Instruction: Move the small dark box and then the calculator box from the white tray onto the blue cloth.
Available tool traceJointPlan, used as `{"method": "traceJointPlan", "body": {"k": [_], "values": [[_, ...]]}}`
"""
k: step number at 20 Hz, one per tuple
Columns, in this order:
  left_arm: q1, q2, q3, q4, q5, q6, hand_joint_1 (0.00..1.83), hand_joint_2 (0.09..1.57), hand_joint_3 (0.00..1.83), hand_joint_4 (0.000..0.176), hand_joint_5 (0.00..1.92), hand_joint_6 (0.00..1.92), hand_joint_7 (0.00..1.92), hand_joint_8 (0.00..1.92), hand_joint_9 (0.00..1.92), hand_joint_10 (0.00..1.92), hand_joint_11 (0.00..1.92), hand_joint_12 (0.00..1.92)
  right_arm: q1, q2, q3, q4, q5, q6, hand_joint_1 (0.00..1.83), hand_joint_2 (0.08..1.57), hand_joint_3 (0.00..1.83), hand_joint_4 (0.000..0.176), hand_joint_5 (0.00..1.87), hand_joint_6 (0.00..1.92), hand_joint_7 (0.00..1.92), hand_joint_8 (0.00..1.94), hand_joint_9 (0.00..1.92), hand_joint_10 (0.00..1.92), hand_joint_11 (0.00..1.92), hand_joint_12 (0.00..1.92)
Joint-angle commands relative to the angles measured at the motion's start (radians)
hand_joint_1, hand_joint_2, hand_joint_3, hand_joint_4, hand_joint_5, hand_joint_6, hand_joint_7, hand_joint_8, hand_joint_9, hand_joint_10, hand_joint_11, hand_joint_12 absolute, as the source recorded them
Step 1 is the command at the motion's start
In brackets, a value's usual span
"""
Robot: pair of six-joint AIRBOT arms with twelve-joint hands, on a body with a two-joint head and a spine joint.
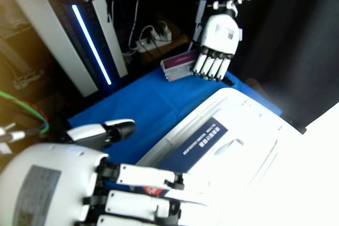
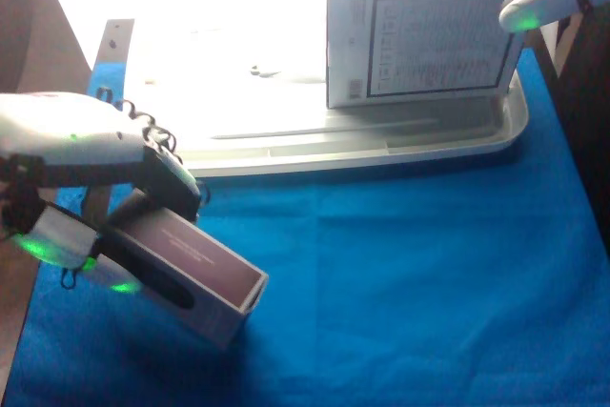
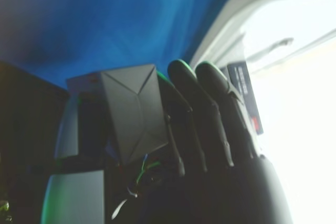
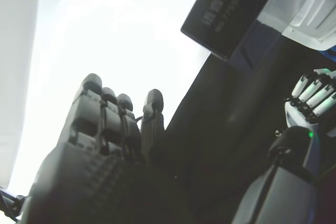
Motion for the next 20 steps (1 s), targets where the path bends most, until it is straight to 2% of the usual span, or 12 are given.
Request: {"method": "traceJointPlan", "body": {"k": [1, 3, 4, 7, 8, 9, 10, 11, 12, 13, 16, 20], "values": [[-0.007, -0.009, -0.002, -0.045, -0.037, -0.003, 1.20, 1.16, 0.00, 0.000, 0.87, 1.01, 0.91, 1.25, 0.64, 0.96, 0.29, 1.35, 0.018, 0.001, 0.003, 0.048, 0.101, 0.006, 0.80, 0.50, 0.00, 0.000, 0.41, 0.01, 0.02, 0.00, 0.00, 0.00, 0.00, 0.07], [-0.002, -0.019, 0.000, -0.037, -0.034, -0.003, 1.20, 1.15, 0.00, 0.005, 0.92, 0.99, 0.90, 1.22, 0.64, 0.94, 0.25, 1.35, 0.018, 0.001, 0.003, 0.048, 0.101, 0.006, 0.79, 0.50, 0.00, 0.000, 0.41, 0.01, 0.03, 0.00, 0.00, 0.00, 0.01, 0.08], [0.000, -0.023, 0.002, -0.036, -0.034, -0.003, 1.20, 1.15, 0.00, 0.023, 0.94, 0.99, 0.91, 1.18, 0.64, 0.88, 0.22, 1.33, 0.018, 0.001, 0.003, 0.048, 0.101, 0.006, 0.79, 0.50, 0.00, 0.000, 0.41, 0.00, 0.04, 0.01, 0.01, 0.00, 0.02, 0.09], [0.000, -0.031, 0.009, -0.036, -0.030, -0.003, 1.19, 1.14, 0.00, 0.037, 0.93, 1.02, 0.91, 1.14, 0.67, 0.78, 0.18, 1.31, 0.018, 0.001, 0.003, 0.048, 0.101, 0.006, 0.80, 0.52, 0.00, 0.000, 0.41, 0.00, 0.07, 0.01, 0.04, 0.01, 0.06, 0.11], [0.000, -0.032, 0.010, -0.036, -0.028, -0.003, 1.06, 1.13, 0.00, 0.094, 0.95, 1.02, 0.86, 0.68, 0.64, 0.72, 0.16, 1.28, 0.018, 0.001, 0.003, 0.048, 0.101, 0.006, 0.79, 0.52, 0.00, 0.000, 0.41, 0.00, 0.05, 0.00, 0.02, 0.00, 0.04, 0.11], [0.000, -0.032, 0.011, -0.036, -0.026, -0.003, 1.02, 1.12, 0.00, 0.141, 0.94, 1.03, 0.91, 0.37, 0.63, 0.65, 0.17, 1.26, 0.018, 0.001, 0.003, 0.048, 0.101, 0.006, 0.80, 0.52, 0.00, 0.000, 0.40, 0.00, 0.05, 0.00, 0.02, 0.00, 0.04, 0.11], [0.000, -0.032, 0.012, -0.036, -0.023, -0.003, 1.01, 1.12, 0.00, 0.169, 0.94, 1.03, 0.91, 0.18, 0.61, 0.53, 0.18, 1.24, 0.018, 0.001, 0.003, 0.048, 0.101, 0.006, 0.80, 0.51, 0.00, 0.000, 0.40, 0.00, 0.06, 0.00, 0.03, 0.00, 0.05, 0.12], [0.000, -0.032, 0.014, -0.036, -0.020, -0.003, 0.97, 1.02, 0.00, 0.031, 0.84, 0.49, 0.90, 0.09, 0.60, 0.45, 0.18, 1.23, 0.018, 0.001, 0.003, 0.048, 0.101, 0.006, 0.79, 0.52, 0.00, 0.000, 0.40, 0.00, 0.05, 0.00, 0.02, 0.00, 0.05, 0.13], [0.000, -0.032, 0.016, -0.036, -0.017, -0.003, 0.95, 0.96, 0.00, 0.010, 0.82, 0.18, 0.87, 0.03, 0.61, 0.33, 0.17, 1.13, 0.018, 0.001, 0.003, 0.048, 0.101, 0.006, 0.79, 0.52, 0.00, 0.000, 0.39, 0.00, 0.07, 0.01, 0.02, 0.00, 0.02, 0.12], [0.000, -0.032, 0.017, -0.037, -0.015, -0.003, 0.94, 0.93, 0.00, 0.011, 0.82, 0.05, 0.84, 0.01, 0.63, 0.22, 0.18, 1.06, 0.018, 0.001, 0.003, 0.048, 0.101, 0.006, 0.79, 0.52, 0.00, 0.000, 0.39, 0.00, 0.08, 0.01, 0.03, 0.01, 0.03, 0.13], [0.000, -0.032, 0.020, -0.037, -0.009, -0.003, 0.88, 0.87, 0.00, 0.055, 0.63, 0.00, 0.67, 0.00, 0.56, 0.04, 0.13, 0.94, 0.018, 0.000, 0.003, 0.048, 0.101, 0.006, 0.79, 0.51, 0.00, 0.000, 0.37, 0.00, 0.06, 0.00, 0.01, 0.00, 0.00, 0.13], [-0.002, -0.030, 0.028, -0.048, -0.007, -0.002, 0.73, 0.78, 0.00, 0.057, 0.45, 0.00, 0.51, 0.00, 0.45, 0.00, 0.07, 0.75, 0.019, -0.003, 0.004, 0.048, 0.101, 0.006, 0.79, 0.53, 0.01, 0.000, 0.37, 0.00, 0.06, 0.00, 0.03, 0.01, 0.04, 0.16]]}}
